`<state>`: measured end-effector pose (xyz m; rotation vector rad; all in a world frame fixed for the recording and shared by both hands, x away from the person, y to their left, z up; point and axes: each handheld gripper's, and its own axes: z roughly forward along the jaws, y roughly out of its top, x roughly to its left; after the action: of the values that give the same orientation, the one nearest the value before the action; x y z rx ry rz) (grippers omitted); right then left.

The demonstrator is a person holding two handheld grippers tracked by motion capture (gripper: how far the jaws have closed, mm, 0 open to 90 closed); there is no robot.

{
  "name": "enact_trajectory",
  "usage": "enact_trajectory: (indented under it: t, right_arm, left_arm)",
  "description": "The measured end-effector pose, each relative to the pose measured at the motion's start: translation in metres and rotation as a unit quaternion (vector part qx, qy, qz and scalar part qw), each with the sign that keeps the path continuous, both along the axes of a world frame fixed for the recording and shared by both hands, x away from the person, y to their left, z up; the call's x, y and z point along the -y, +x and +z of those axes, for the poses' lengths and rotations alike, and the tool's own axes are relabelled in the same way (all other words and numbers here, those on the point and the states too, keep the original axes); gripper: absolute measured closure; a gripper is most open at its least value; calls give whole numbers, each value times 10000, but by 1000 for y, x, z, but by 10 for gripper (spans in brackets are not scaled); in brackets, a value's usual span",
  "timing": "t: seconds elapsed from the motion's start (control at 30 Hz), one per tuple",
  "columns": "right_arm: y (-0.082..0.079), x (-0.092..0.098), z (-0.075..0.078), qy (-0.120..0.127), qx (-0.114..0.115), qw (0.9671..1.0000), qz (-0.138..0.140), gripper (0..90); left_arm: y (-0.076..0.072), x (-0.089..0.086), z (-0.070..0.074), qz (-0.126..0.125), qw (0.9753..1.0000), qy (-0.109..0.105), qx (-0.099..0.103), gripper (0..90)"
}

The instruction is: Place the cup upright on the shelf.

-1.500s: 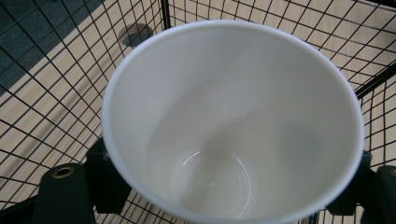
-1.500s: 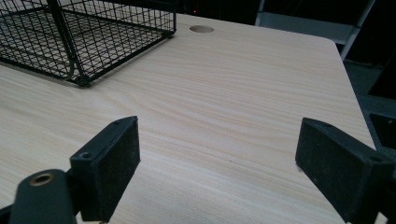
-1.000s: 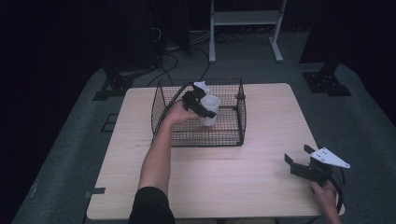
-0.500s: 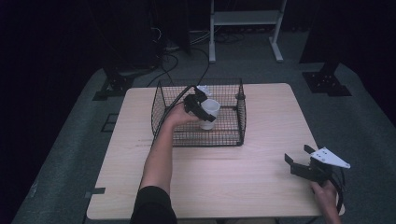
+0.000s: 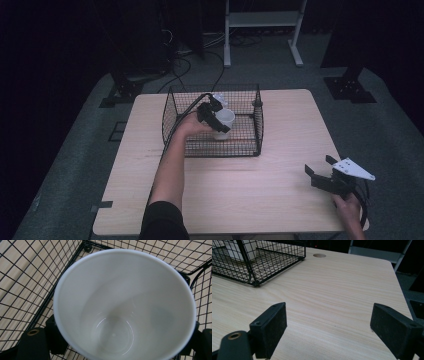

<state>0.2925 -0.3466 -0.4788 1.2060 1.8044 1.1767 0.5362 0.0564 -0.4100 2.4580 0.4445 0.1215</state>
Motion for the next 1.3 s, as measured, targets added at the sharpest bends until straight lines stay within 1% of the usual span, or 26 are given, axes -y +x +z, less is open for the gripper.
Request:
enact_trajectory:
  t: [0.1,0.27,0.33,0.37,0.43,0.5,0.53,0.57,0.67,0.73,0.87,0.9,0.97,1.03,1.1,1.17,1.23,1.3]
  right_arm:
    - [0,0,0,-9,2,10000,4,130]
    - [0,0,0,-8,1,10000,12,130]
    - [0,0,0,-15,-5,10000,18,130]
    - [0,0,0,-18,-5,10000,20,131]
    - [0,0,0,-20,-6,10000,23,130]
    - [0,0,0,-17,-6,10000,21,131]
    - [0,0,0,-18,-5,10000,19,130]
    - [0,0,0,-18,-3,10000,21,130]
    - [0,-1,0,-26,7,10000,28,130]
    - [0,-1,0,-29,13,10000,26,130]
    - [0,-1,0,-25,8,10000,23,130]
    - [0,-1,0,-22,8,10000,20,130]
    - [0,0,0,-25,8,10000,23,130]
    - [0,-1,0,-28,7,10000,18,130]
    - [0,-1,0,-30,-4,10000,20,130]
    - [0,-1,0,-29,2,10000,19,130]
    - [0,-1,0,-30,2,10000,18,130]
    - [0,-1,0,-31,2,10000,17,130]
  left_arm:
    - [-1,-1,0,-8,10000,16,-10,202]
    - [-2,-5,-2,23,9999,-95,-50,200]
    - [-2,-7,-3,57,9999,-101,-65,195]
    - [-2,-8,-3,76,9999,-96,-64,187]
    - [-2,-8,-3,73,9998,-164,-107,174]
    - [-3,-7,-3,82,9999,-106,-64,155]
    - [-2,-6,-3,95,9999,-106,-52,141]
    - [-3,-6,-2,119,9998,-152,-43,132]
    - [-4,-5,1,115,9998,-149,21,120]
    - [-5,-5,5,157,9997,-153,71,106]
    - [-7,-8,13,172,9993,-277,165,98]
    - [-8,-9,15,181,9991,-338,169,96]
    - [-9,-10,19,183,9991,-338,197,92]
    - [-11,-11,22,199,9992,-264,240,82]
    - [-12,-13,26,221,9989,-324,269,78]
    - [-14,-14,30,226,9986,-331,351,78]
    - [-16,-16,35,229,9983,-391,361,78]
    - [-19,-17,39,217,9980,-413,433,78]
